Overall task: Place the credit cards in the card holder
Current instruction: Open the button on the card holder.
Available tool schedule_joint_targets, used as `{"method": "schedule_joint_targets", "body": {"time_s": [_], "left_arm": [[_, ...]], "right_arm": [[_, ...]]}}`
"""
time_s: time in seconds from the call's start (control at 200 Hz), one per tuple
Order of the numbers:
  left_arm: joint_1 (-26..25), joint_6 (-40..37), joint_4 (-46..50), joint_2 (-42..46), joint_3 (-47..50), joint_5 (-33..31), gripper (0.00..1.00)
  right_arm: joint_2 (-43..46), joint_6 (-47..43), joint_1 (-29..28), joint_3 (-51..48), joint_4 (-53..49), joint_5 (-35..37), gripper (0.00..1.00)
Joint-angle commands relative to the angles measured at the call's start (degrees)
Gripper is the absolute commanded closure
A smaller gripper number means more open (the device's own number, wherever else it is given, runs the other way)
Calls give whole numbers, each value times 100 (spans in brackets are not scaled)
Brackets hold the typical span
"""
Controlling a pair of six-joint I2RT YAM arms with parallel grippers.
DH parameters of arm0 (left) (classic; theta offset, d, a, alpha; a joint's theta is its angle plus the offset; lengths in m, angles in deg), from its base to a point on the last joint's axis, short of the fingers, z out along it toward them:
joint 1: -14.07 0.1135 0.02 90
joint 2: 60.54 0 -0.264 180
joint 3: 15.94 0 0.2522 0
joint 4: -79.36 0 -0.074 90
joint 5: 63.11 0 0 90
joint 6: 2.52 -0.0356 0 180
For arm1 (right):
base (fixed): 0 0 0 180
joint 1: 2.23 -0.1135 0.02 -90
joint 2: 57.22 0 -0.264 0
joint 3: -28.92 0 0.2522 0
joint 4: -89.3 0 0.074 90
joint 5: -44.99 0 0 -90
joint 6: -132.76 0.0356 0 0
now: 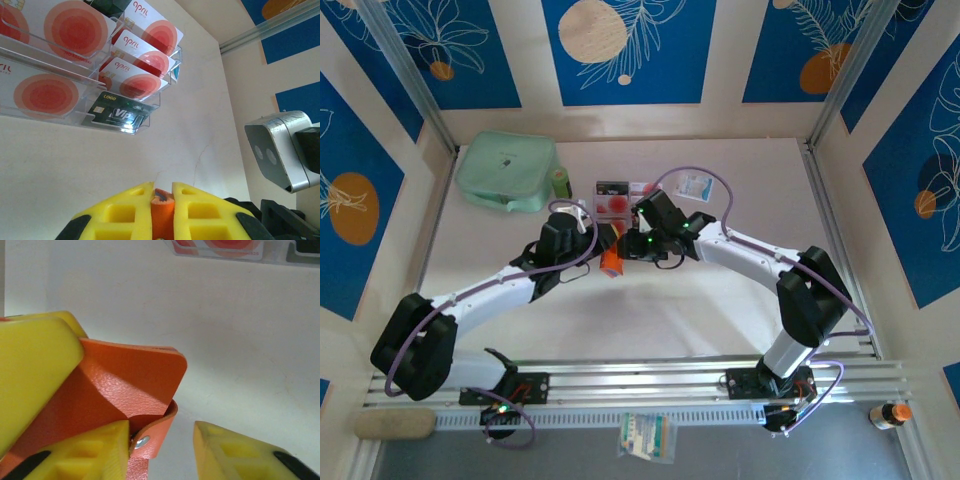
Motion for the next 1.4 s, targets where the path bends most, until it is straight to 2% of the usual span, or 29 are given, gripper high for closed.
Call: {"method": "schedule_joint_targets", "body": {"time_s": [0.0,0.18,0.6,0.75,0.86,1.01,1.11,1.23,1.39], "left_arm": [[-61,-10,-601,33,-194,25,100],[-81,-18,-601,15,-196,-2,100],[-92,25,-724,-47,-273,16,100],[-86,134,-821,-46,-276,15,100],[-59,551,-1222,-105,-188,16,100],[-12,1373,-2122,-269,-104,-115,100],[-7,1838,-2626,-326,-92,-432,100],[-12,2237,-3078,-362,-99,-839,100],[-21,2588,-3325,-347,-160,-1169,100]], "right_arm": [[-16,88,-82,-198,-176,-244,74],[65,193,-31,-521,12,-331,100],[557,71,446,-2149,286,-205,100],[1155,67,709,-2308,163,-286,100],[1733,92,917,-2235,43,-466,100],[2525,318,1290,-2354,549,-1233,74],[2911,699,1551,-2567,1204,-1835,60],[3147,1292,1741,-2810,2138,-2333,51],[3063,2032,1765,-2985,3305,-2627,47]]}}
